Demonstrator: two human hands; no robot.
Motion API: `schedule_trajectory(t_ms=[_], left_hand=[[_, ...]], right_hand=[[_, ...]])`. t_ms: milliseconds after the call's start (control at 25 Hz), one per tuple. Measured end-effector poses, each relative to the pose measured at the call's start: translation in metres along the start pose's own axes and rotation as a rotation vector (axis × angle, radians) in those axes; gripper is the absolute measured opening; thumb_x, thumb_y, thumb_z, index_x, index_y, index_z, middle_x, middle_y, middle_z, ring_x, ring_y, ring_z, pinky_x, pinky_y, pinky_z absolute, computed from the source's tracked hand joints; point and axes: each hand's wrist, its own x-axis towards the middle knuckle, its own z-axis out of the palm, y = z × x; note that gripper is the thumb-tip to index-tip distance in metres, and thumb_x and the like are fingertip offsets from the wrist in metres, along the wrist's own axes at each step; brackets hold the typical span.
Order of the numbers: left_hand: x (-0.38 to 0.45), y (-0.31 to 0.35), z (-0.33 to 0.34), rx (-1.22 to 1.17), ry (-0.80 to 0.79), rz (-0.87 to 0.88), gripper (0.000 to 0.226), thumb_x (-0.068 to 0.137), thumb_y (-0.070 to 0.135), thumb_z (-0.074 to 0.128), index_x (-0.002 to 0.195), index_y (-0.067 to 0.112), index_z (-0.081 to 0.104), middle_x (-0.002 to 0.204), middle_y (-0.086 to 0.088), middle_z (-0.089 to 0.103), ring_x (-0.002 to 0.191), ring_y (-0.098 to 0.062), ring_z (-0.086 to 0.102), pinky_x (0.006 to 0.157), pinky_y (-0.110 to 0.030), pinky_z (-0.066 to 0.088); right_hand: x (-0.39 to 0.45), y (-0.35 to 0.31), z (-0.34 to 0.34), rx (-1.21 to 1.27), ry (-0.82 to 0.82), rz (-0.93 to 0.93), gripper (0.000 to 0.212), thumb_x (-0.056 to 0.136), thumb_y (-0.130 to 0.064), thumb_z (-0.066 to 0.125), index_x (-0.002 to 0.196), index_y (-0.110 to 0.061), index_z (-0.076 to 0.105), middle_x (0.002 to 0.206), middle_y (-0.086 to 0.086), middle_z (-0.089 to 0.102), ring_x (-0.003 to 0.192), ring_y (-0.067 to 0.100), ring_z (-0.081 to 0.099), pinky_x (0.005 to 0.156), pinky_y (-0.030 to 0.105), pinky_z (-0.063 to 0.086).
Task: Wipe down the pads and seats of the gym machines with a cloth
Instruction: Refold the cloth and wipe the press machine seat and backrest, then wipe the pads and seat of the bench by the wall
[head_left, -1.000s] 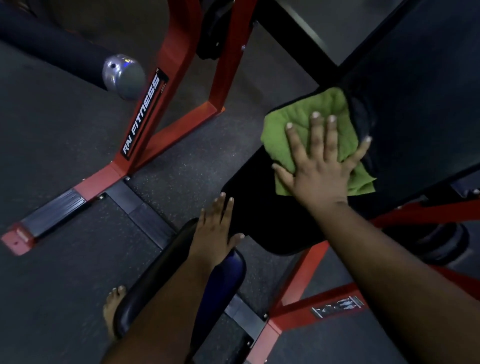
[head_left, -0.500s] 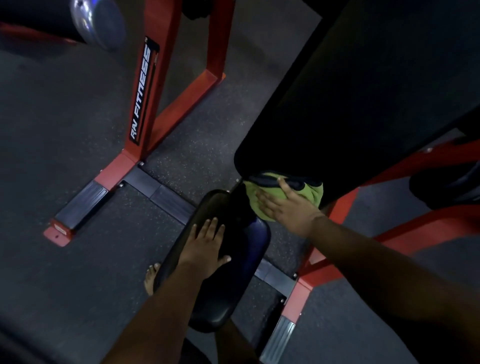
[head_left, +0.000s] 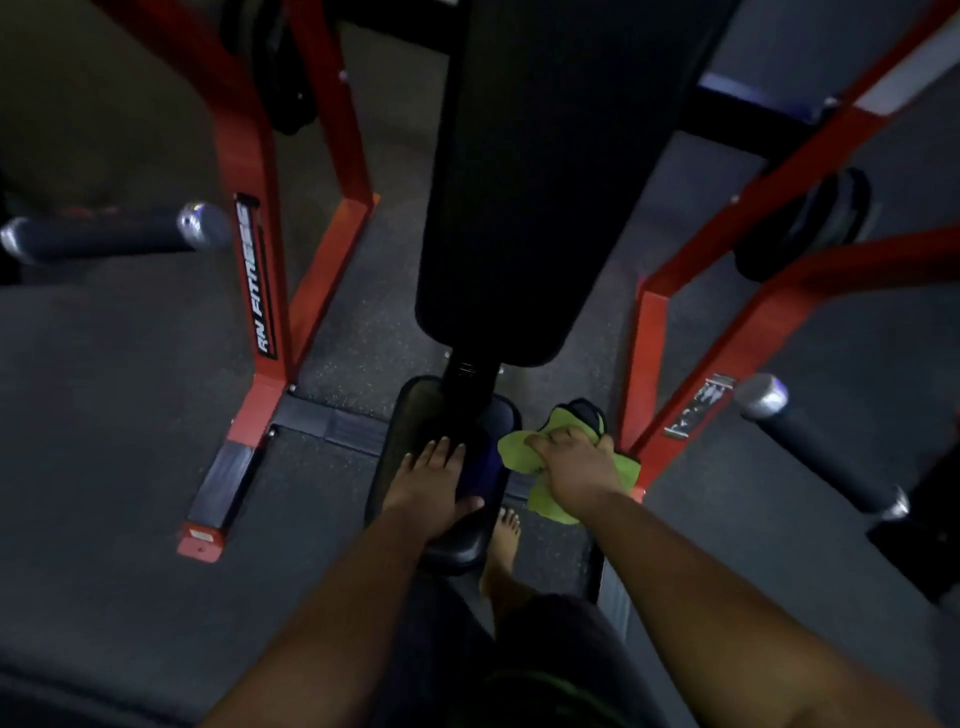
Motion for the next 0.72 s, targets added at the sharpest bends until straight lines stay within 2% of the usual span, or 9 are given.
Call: schedule_trajectory(t_ms=[200,320,560,720], left_hand=[[-0.042,0.045,-0.016,0.225,-0.084,0.242,0.093,0.094,0.071,0.041,0.162,0.022,0.002,0.170,-0.004,-0.001,0.157,-0.024,0.003,0.125,-0.048,0.009],[-0.064,0.087,-0.013,0.341,-0.112,0.395,0.093,0.094,0.073,0.040,0.162,0.022,0.002,0.170,-0.003,-0.002,0.157,-0.022,0.002,0.125,-0.047,0.008],[-0.105,0.210,0.015,0.565,-0.141,0.689,0.098,0.090,0.077,0.041,0.162,0.022,0.005,0.171,-0.003,0.001,0.157,-0.021,0.005,0.126,-0.046,0.009],[-0.131,0.311,0.044,0.626,-0.138,0.823,0.098,0.090,0.077,0.042,0.162,0.022,0.008,0.170,-0.003,0.002,0.156,-0.021,0.006,0.126,-0.044,0.009]], right_hand=[[-0.123,-0.004,0.029,0.377,0.048,0.418,0.053,0.093,-0.021,0.052,0.144,-0.033,0.043,0.134,0.002,0.055,0.131,0.027,0.042,0.104,0.057,0.033],[-0.191,-0.004,0.048,0.531,0.069,0.575,0.052,0.092,-0.024,0.053,0.143,-0.031,0.044,0.136,0.003,0.053,0.136,0.027,0.039,0.105,0.058,0.034],[-0.317,0.032,0.095,0.725,0.167,0.882,0.046,0.092,-0.028,0.051,0.137,-0.031,0.046,0.138,0.002,0.052,0.137,0.025,0.037,0.101,0.056,0.036],[-0.396,0.077,0.128,0.833,0.271,1.079,0.039,0.093,-0.034,0.052,0.131,-0.028,0.047,0.130,0.001,0.056,0.131,0.025,0.043,0.098,0.053,0.038]])
